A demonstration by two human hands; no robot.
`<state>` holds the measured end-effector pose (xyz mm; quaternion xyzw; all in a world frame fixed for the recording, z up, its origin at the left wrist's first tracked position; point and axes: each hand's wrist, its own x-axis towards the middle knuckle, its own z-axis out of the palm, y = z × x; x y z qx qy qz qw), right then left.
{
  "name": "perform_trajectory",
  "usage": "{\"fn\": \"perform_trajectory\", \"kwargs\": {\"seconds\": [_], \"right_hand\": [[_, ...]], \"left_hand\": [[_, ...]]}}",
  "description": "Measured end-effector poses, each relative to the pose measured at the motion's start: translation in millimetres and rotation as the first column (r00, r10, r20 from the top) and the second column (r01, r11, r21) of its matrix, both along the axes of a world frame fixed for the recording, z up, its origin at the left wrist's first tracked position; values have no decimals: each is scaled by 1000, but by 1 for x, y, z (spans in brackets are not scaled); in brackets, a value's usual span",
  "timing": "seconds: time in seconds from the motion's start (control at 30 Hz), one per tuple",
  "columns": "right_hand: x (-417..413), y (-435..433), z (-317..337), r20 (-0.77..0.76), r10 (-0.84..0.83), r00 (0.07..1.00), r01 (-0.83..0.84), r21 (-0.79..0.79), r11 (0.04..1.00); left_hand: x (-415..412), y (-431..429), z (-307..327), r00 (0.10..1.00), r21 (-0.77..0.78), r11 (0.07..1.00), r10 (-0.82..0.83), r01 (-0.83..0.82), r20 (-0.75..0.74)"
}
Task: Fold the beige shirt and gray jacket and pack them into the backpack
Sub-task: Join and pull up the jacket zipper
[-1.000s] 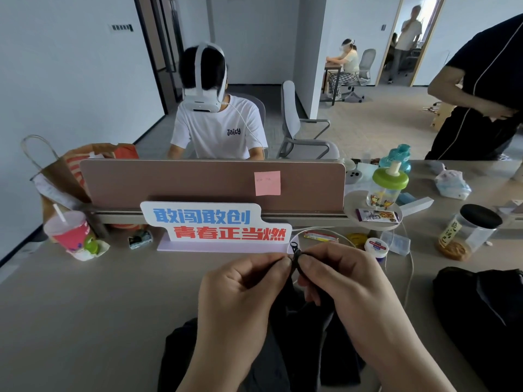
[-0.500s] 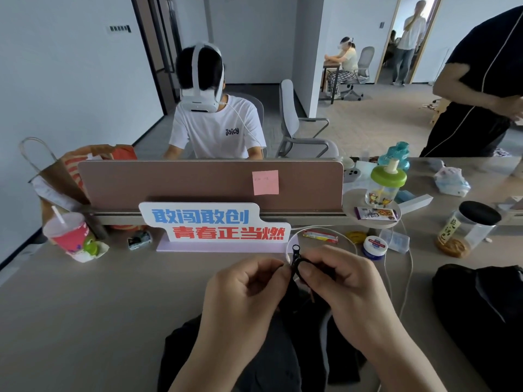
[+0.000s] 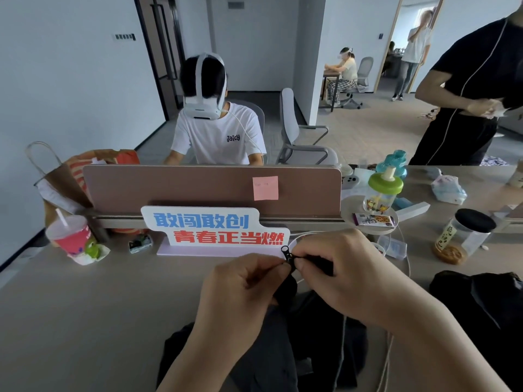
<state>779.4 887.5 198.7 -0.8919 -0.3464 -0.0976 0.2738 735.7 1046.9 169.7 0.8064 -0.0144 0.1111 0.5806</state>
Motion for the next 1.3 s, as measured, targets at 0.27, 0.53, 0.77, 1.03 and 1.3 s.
{"fn": "perform_trajectory", "kwargs": {"seconds": [0.27, 0.53, 0.77, 1.03, 1.3], "right_hand": [[-7, 4, -44, -370, 15, 929, -50, -85, 995], [-13, 21, -57, -432, -126, 893, 332, 445, 832], [-19, 24, -9, -366, 86, 927, 212, 696, 686], [-16, 23, -1, -328, 95, 940, 187, 726, 662], [-13, 22, -2, -349, 113, 930, 186, 715, 674]], "left_hand": [[-2, -2, 13, 962, -235, 964, 176, -125, 210], [15, 13, 14, 978, -207, 972, 147, -115, 148], [8, 4, 14, 998, -272, 962, -3, 19, 60], [3, 3, 17, 997, -274, 959, -65, 73, 37], [6, 1, 18, 998, -277, 959, -67, 61, -12]]}}
